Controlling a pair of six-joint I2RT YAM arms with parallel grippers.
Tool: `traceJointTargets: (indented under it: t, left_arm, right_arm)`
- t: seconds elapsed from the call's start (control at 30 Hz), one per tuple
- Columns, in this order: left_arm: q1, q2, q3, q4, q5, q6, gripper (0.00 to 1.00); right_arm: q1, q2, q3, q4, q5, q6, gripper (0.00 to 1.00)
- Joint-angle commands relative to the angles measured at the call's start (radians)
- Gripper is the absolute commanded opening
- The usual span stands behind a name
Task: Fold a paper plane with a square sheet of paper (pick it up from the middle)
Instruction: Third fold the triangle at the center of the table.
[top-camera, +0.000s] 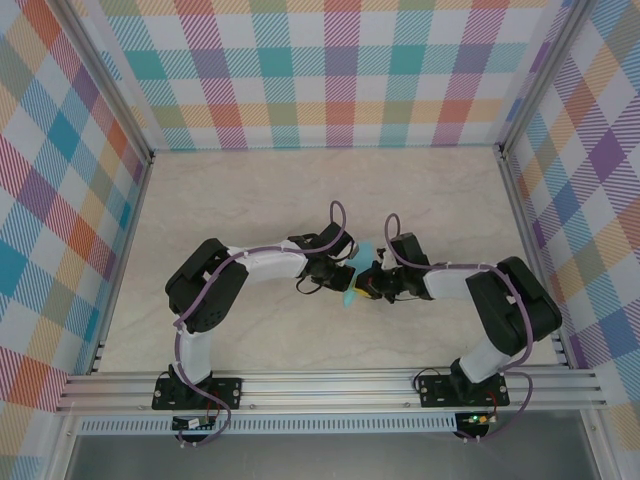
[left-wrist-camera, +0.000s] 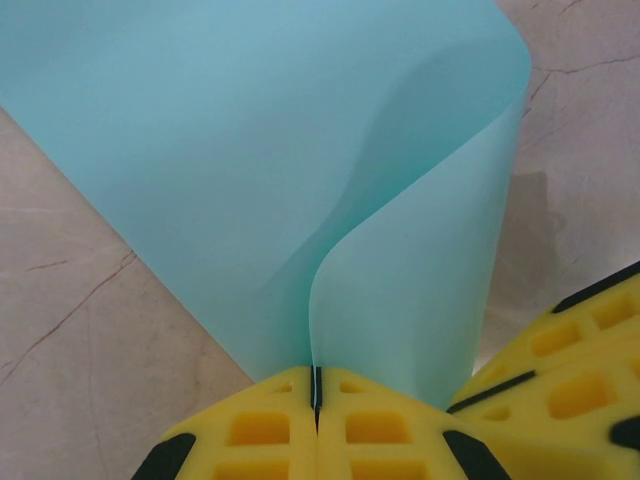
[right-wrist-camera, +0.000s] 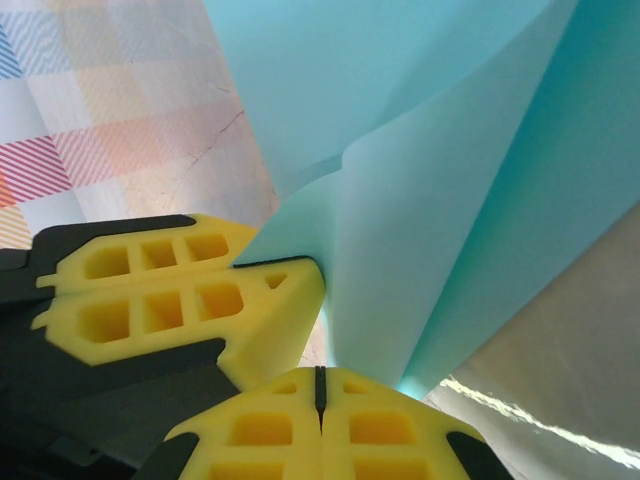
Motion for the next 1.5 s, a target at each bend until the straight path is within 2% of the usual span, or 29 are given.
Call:
traceJointTargets:
  t: [0.0, 0.2, 0.53, 0.73, 1.03, 1.23, 1.47]
  left_arm:
    - [0.014, 0.045, 0.001, -0.061, -0.013, 0.014, 0.02]
    - [0.011, 0.045, 0.005, -0.077, -0.024, 0.019, 0.02]
    - [0.013, 0.05, 0.011, -0.084, -0.022, 0.023, 0.02]
    - [0.013, 0.057, 0.017, -0.085, -0.015, 0.023, 0.02]
    - [0.013, 0.055, 0.015, -0.089, -0.016, 0.025, 0.02]
    - [0.013, 0.054, 0.015, -0.094, -0.011, 0.029, 0.02]
    - [0.013, 0.059, 0.023, -0.1, 0.001, 0.032, 0.02]
  right_arm:
    - [-0.005, 0.047, 0.02, -0.002, -0.003, -0.039, 0.01]
    - [-0.005, 0.067, 0.003, -0.052, 0.051, -0.039, 0.0]
    - [-0.04, -0.066, 0.073, -0.132, 0.034, -0.083, 0.02]
    - [-0.066, 0.016, 0.106, -0.104, -0.002, -0.098, 0.01]
    - [-0.08, 0.096, 0.11, -0.195, 0.09, -0.151, 0.0]
    - [-0.089, 0.043, 0.127, -0.256, 0.119, -0.172, 0.01]
    - [-0.097, 0.006, 0.196, -0.268, 0.064, -0.197, 0.02]
